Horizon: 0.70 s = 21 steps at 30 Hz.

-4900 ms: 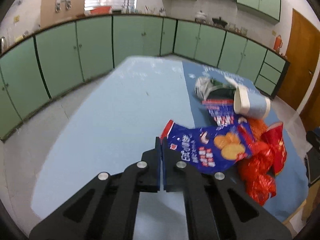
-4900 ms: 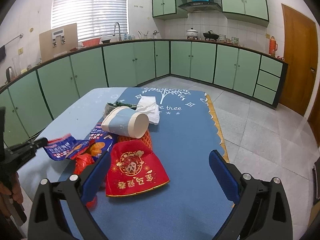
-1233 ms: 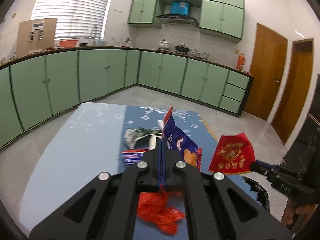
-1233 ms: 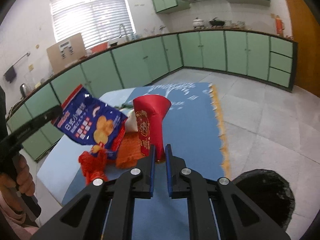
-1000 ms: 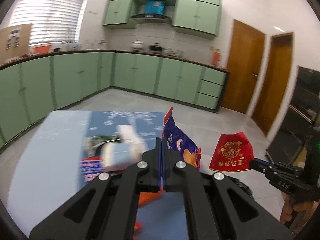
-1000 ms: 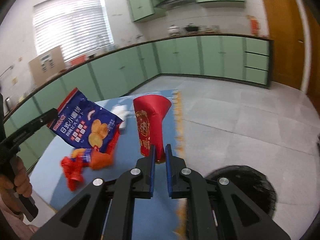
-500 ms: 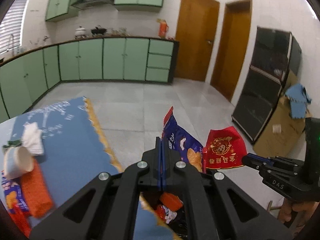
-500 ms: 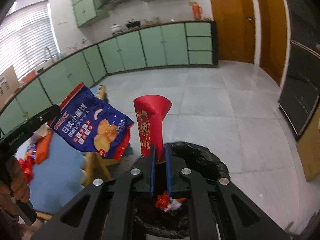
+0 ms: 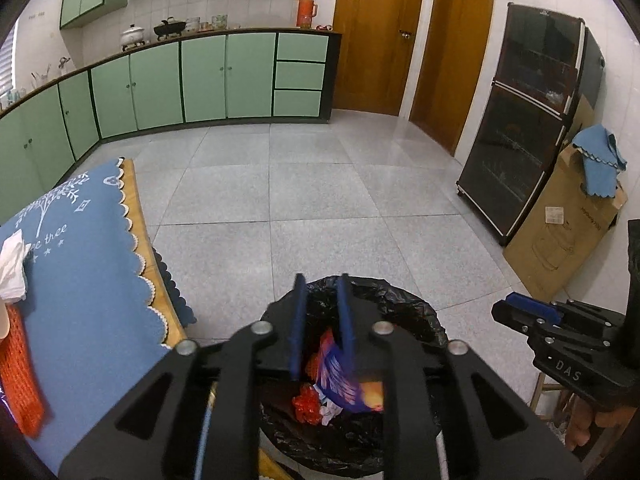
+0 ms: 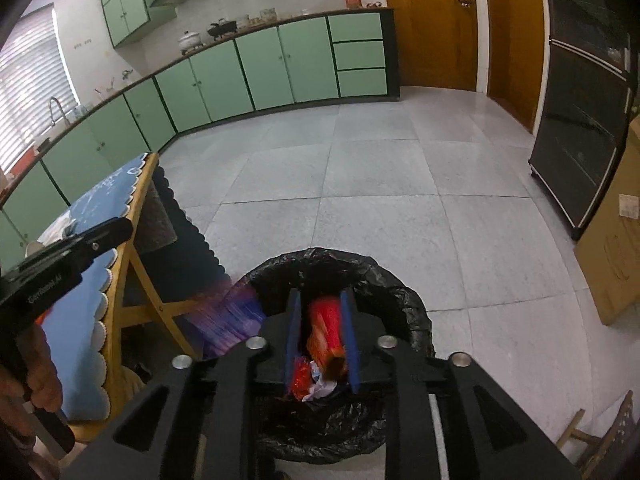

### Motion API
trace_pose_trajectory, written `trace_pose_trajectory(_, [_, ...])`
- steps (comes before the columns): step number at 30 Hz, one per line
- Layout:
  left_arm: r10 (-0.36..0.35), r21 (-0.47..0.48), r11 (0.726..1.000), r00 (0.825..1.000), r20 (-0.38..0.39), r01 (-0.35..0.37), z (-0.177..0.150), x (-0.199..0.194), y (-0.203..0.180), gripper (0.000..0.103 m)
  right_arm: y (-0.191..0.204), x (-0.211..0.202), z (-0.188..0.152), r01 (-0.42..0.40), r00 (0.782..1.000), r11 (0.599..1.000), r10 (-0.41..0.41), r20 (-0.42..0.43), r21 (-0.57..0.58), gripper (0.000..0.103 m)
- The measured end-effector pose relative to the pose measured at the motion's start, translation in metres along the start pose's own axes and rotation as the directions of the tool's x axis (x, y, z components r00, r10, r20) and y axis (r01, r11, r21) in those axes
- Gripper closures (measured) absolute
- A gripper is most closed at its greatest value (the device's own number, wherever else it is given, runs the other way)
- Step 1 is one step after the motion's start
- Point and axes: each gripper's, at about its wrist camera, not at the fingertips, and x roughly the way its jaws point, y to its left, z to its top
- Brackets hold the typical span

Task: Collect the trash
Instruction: 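Carry snack bag and red packet over the black bin and open both tools, then return the left tool to the table and grasp the red plastic bag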

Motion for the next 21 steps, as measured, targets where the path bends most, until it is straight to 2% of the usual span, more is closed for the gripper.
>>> trace_pose_trajectory(3, [0.006,-0.008,1.000,1.000,0.017,-0.006,0.002,-0.009,0.005,0.070,0.005,-0.002,0.005,0.000,1.000,1.000,0.000,0.016,-0.006,0.064])
trace_pose_trajectory(7, [0.040,-0.040,0.998,0.998,0.054,-0.038,0.003,-0.033,0.024,0.059,0.016,-0.013,0.012,-0.006,0.998,1.000,0.008,0.058,-0.022,0.037])
trace_pose_trajectory(10, [0.104,-0.071,0.993,0.990,0.096,-0.098,0.002,-0.062,0.047,0.052,0.037,-0.025,0.020,-0.027,0.994,0.998,0.031,0.100,-0.048,0.024])
trace_pose_trajectory(12, [0.156,-0.092,0.985,0.980,0.120,-0.146,-0.001,-0.081,0.062,0.048,0.054,-0.032,0.026,-0.045,0.989,0.996,0.054,0.136,-0.071,0.019])
trace_pose_trajectory(16, [0.314,-0.149,0.945,0.937,0.155,-0.292,-0.017,-0.126,0.102,0.045,0.095,-0.041,0.033,-0.118,0.974,0.985,0.139,0.179,-0.124,0.014])
trace_pose_trajectory(17, [0.352,-0.162,0.931,0.923,0.157,-0.328,-0.023,-0.135,0.110,0.044,0.109,-0.041,0.035,-0.147,0.967,0.979,0.172,0.186,-0.141,0.014])
trace_pose_trajectory(18, [0.405,-0.182,0.908,0.901,0.156,-0.377,-0.032,-0.148,0.122,0.044,0.118,-0.041,0.036,-0.166,0.963,0.974,0.193,0.189,-0.152,0.014])
trace_pose_trajectory(21, [0.499,-0.223,0.857,0.857,0.133,-0.464,-0.052,-0.173,0.146,0.042,0.153,-0.036,0.034,-0.238,0.944,0.952,0.274,0.185,-0.194,0.014])
